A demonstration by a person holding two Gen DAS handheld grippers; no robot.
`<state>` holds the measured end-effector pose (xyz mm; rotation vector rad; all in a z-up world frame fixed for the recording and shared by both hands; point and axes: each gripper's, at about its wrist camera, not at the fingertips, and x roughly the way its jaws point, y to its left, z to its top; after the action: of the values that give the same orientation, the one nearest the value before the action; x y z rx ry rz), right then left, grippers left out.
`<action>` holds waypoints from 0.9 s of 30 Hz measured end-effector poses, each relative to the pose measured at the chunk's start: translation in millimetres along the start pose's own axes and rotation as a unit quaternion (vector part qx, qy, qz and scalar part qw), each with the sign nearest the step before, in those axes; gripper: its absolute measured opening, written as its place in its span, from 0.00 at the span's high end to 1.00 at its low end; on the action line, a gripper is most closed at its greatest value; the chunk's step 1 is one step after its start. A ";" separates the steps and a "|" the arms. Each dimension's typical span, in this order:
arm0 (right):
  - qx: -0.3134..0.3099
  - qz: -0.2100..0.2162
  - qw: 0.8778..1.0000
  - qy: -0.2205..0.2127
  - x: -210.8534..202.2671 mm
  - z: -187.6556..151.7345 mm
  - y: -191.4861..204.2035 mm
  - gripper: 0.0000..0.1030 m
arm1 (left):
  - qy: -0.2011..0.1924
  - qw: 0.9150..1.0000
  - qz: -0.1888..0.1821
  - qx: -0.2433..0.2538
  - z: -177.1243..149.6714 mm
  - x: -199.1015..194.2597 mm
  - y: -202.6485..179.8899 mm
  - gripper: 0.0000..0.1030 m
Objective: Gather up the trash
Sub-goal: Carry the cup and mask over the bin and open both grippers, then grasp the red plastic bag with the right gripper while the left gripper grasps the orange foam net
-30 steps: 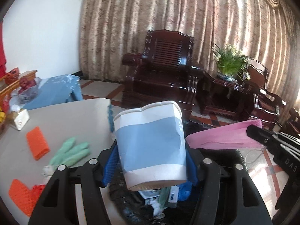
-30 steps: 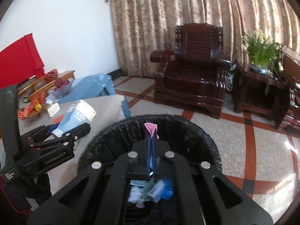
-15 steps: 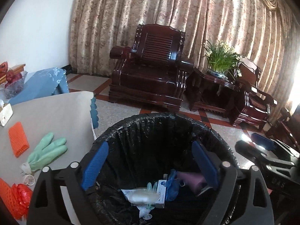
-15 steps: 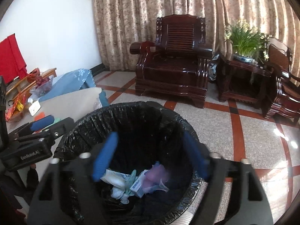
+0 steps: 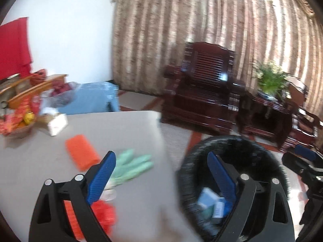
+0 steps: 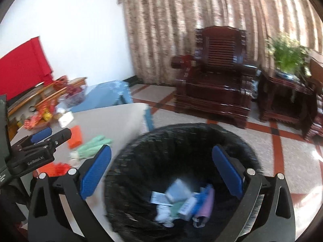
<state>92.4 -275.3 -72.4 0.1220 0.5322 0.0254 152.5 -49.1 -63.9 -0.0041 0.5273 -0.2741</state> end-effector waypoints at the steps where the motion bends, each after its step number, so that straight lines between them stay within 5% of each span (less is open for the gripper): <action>1: -0.005 0.008 1.000 0.000 1.9 0.7 9.0 0.05 | -0.002 1.000 0.016 -0.004 -2.7 -5.7 13.9 0.12; 14: -0.075 0.105 0.992 0.009 40.8 -4.1 135.9 0.05 | 0.007 0.986 0.157 -0.054 -48.9 -47.6 141.3 0.12; 27: -0.101 0.116 0.986 0.068 94.5 -51.0 207.5 0.09 | 0.031 0.978 0.189 -0.079 -75.3 -46.4 190.1 0.12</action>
<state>149.5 -58.5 -138.2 -0.0176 0.6469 0.3168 125.5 151.0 -120.0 -0.0503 0.5985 0.1397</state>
